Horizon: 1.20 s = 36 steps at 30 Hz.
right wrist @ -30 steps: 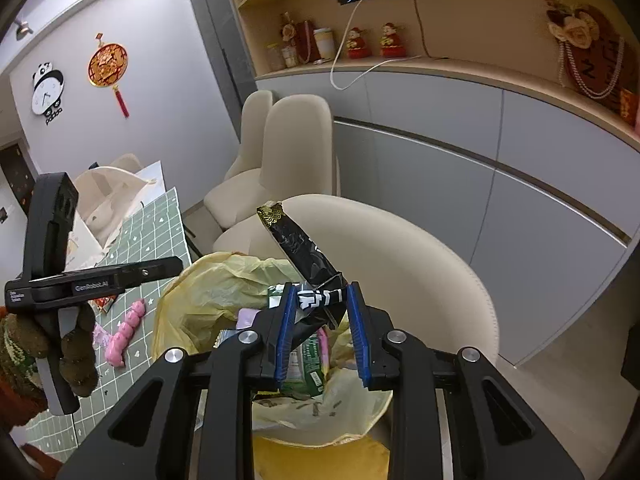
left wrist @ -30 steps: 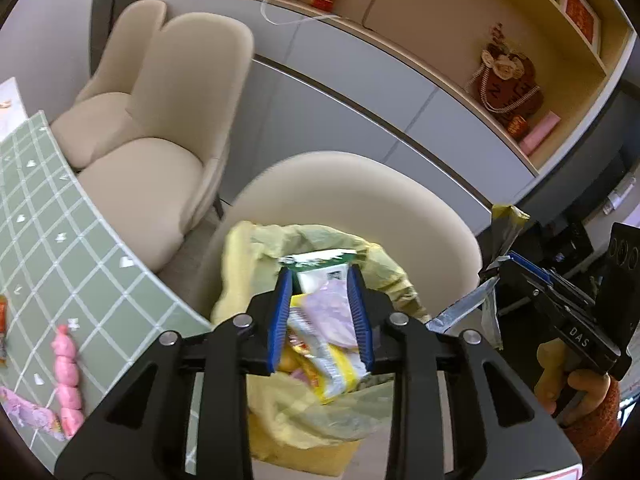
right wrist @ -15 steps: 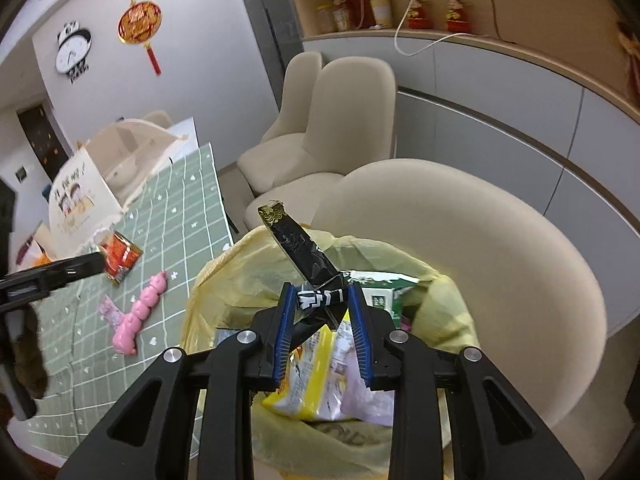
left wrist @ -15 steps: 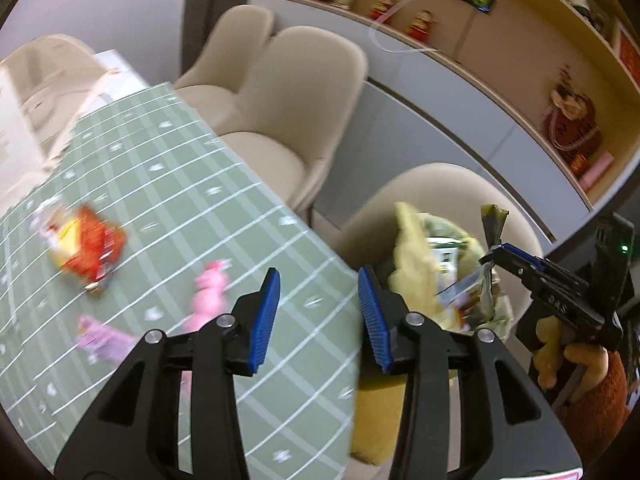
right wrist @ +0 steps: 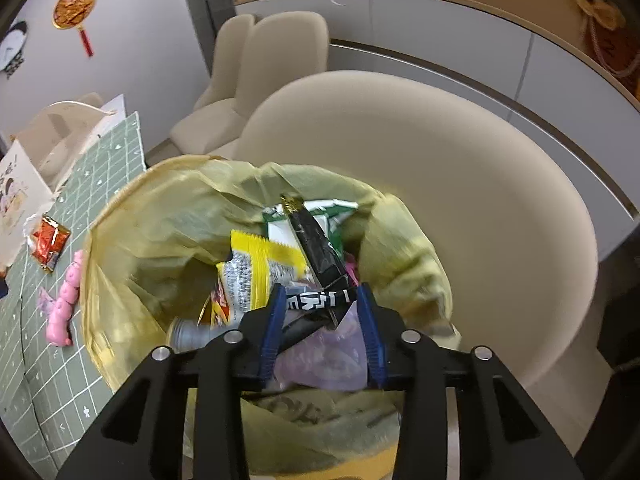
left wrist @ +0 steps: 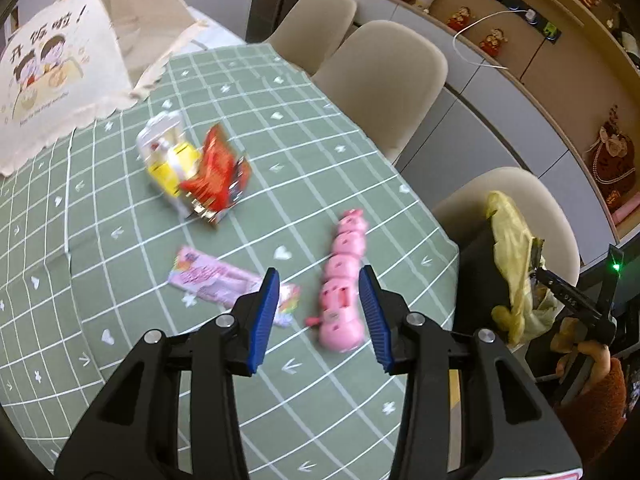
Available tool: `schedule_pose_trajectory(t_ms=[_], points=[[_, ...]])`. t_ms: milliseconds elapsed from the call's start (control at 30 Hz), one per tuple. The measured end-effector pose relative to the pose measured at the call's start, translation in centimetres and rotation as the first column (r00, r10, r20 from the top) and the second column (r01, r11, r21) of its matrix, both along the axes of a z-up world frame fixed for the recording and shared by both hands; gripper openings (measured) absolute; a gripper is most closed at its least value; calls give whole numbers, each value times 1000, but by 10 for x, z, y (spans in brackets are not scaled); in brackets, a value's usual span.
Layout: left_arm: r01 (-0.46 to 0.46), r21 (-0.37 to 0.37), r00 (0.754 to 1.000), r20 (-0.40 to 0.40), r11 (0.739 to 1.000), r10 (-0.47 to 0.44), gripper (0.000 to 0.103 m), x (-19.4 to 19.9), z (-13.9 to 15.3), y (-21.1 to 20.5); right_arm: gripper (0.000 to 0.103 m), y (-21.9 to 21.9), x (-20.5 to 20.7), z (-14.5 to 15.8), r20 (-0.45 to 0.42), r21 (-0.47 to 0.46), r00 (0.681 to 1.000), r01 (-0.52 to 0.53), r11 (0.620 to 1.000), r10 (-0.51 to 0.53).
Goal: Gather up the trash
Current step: 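Move both grippers back to the table toward the remaining snacks, then grasp the pink candy stick wrapper with the right gripper and lift it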
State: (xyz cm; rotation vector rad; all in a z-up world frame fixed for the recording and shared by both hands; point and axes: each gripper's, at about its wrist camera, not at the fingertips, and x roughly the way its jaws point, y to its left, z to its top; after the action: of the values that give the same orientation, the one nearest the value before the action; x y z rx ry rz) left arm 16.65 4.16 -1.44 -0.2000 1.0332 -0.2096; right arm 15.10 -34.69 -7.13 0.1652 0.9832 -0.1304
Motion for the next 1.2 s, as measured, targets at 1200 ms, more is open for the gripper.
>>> schedule_pose_trajectory(t_ms=[1200], points=[[-58,-74,992,104,996,65,40,44,-17,183,52,387,70,-17,-84,83,745,-657,750,662]])
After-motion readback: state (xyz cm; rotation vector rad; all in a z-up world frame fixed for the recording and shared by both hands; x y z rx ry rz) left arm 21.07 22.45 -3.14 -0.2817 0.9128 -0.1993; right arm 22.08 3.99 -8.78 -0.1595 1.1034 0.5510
